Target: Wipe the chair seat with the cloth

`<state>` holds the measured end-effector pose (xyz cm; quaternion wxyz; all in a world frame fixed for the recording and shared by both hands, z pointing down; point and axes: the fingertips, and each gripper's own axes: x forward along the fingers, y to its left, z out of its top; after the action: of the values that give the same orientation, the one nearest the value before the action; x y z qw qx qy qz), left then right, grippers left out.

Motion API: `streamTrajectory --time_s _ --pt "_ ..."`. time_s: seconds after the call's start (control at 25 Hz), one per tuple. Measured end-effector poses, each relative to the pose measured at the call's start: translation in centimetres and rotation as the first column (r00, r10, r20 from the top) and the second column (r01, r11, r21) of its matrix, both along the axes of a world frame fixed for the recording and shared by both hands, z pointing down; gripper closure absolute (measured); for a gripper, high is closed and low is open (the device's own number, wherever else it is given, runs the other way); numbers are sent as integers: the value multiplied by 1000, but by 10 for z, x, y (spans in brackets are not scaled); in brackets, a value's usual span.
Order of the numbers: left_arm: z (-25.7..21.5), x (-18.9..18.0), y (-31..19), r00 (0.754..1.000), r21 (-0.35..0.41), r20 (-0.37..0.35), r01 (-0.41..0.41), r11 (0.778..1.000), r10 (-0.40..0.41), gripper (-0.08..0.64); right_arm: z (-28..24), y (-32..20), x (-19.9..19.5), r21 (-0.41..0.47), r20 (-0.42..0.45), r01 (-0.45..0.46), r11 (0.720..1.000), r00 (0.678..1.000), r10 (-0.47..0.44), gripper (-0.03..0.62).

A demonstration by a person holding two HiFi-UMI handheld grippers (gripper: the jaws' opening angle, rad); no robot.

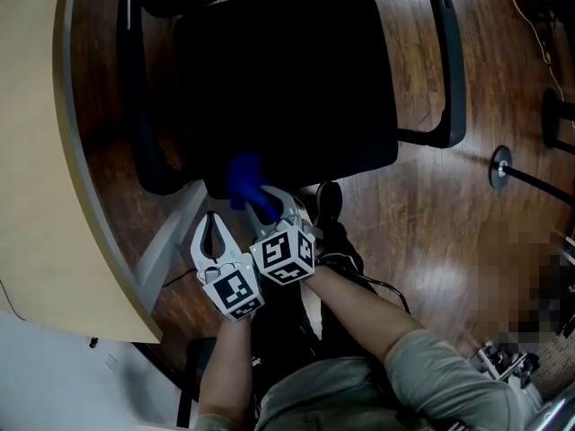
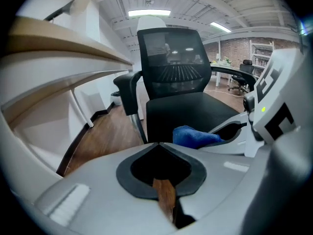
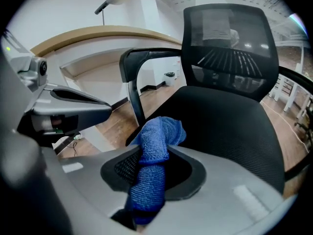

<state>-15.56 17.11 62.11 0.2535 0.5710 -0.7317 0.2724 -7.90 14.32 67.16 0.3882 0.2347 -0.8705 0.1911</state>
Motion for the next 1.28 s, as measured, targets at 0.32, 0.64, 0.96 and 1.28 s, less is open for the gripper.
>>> streamTrajectory --time_s 0.32,0.64,0.96,1.28 --pt "-32 77 -52 992 37 -22 -127 991 128 555 -24 -38 89 14 -43 -136 991 990 137 486" --pt "-42 179 -104 963 77 -54 -260 963 264 555 -25 -85 219 35 -117 -328 944 937 330 487" --pt "-35 249 -135 932 76 -59 -353 933 358 555 -7 -109 319 37 -168 -457 889 874 456 487" --pt "-27 286 -144 907 57 -40 -417 907 420 555 31 -101 346 -21 -205 -436 899 882 424 488"
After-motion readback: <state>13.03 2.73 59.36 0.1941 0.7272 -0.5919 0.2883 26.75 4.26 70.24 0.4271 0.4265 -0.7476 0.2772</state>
